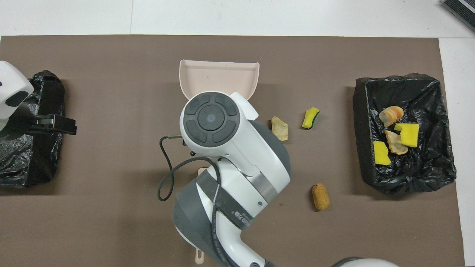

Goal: Sweep and dump trash in bin

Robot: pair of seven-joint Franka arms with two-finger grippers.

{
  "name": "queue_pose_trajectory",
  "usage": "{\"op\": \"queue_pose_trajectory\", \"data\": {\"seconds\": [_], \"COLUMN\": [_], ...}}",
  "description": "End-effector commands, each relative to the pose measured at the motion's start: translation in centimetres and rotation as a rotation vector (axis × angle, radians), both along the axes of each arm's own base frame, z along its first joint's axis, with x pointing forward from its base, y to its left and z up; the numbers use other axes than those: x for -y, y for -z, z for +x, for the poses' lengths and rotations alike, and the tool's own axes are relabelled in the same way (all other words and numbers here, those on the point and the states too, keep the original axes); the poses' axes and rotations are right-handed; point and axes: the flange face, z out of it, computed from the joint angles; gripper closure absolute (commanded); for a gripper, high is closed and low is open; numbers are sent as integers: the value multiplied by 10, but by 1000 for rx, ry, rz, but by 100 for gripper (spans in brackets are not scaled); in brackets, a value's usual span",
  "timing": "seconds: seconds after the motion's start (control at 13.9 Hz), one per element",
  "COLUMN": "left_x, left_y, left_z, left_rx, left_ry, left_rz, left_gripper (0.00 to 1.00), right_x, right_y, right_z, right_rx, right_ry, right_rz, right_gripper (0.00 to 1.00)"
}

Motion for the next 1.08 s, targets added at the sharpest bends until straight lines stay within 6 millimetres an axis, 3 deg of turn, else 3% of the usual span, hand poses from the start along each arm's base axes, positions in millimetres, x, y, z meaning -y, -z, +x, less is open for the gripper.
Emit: {"op": "queue_pose_trajectory", "data": {"seconds": [0.0,0.29,0.79,0.86,1.01], "left_x": [-3,-4,-11,-11,-11], "left_y": [0,0,6,6,6], "left_z": [-10,-9,-7,-7,-7], "left_rx": [-8,-7,-5,-4,-3], "left_ry": [6,4,-4,-4,1], "left_rz": [-11,-11,-12,-12,-12], "left_gripper": [0,0,0,0,0], "right_x": [-43,-52,-42,-44,-57], "right_y": [38,75,92,93,113], "right_z": [-10,-8,0,0,-7], "right_rx": [-14,-23,-45,-44,-46], "right_ry": [31,15,-83,-75,-70], "right_rz": [29,8,37,56,58], "right_gripper": [100,100,100,100,100]}}
